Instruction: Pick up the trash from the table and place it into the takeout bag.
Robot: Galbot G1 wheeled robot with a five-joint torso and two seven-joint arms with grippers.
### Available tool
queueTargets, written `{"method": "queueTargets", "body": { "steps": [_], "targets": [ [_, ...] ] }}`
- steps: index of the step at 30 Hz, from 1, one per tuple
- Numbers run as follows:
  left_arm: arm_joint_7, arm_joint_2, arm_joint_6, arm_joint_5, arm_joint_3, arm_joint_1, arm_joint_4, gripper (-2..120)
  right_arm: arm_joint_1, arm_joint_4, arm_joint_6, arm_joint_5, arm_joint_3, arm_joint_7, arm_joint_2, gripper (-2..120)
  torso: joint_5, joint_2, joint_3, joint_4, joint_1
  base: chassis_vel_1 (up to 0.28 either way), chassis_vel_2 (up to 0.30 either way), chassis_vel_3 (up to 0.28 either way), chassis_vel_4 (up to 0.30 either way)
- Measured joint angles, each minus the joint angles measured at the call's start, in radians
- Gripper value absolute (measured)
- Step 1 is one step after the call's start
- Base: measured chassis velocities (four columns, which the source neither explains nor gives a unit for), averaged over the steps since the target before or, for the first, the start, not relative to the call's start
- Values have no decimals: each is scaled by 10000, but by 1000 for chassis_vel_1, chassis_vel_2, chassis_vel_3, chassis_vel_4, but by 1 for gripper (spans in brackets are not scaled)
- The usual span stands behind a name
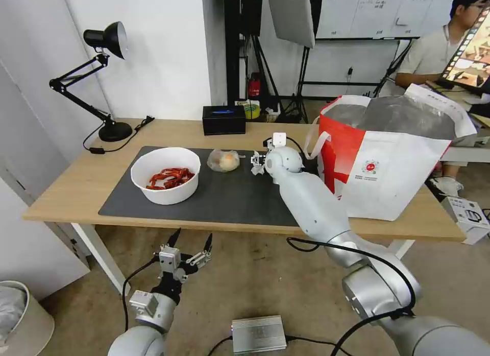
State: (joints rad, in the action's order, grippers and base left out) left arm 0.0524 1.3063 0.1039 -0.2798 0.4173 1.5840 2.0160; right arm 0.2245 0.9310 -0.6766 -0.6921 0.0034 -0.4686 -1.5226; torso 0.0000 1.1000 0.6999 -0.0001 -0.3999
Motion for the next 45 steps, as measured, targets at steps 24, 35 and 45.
{"method": "queueTargets", "body": {
  "steps": [24,35,45],
  "targets": [
    [147,278,81,163,-148,85,-44,100,123,-284,401,214,128,206,-129,32,-1,0,-1,-2,0,0,0,0,0],
    [152,339,93,243,-183,99,-67,100,324,-140,569,215,144,234,-103,0,0,0,-1,1,1,0,0,0,0],
    [151,338,102,246,-174,99,-60,100,849,943,749,128,-16,-2,256,0,2,-1,2,3,-1,0,0,0,0]
  ]
}}
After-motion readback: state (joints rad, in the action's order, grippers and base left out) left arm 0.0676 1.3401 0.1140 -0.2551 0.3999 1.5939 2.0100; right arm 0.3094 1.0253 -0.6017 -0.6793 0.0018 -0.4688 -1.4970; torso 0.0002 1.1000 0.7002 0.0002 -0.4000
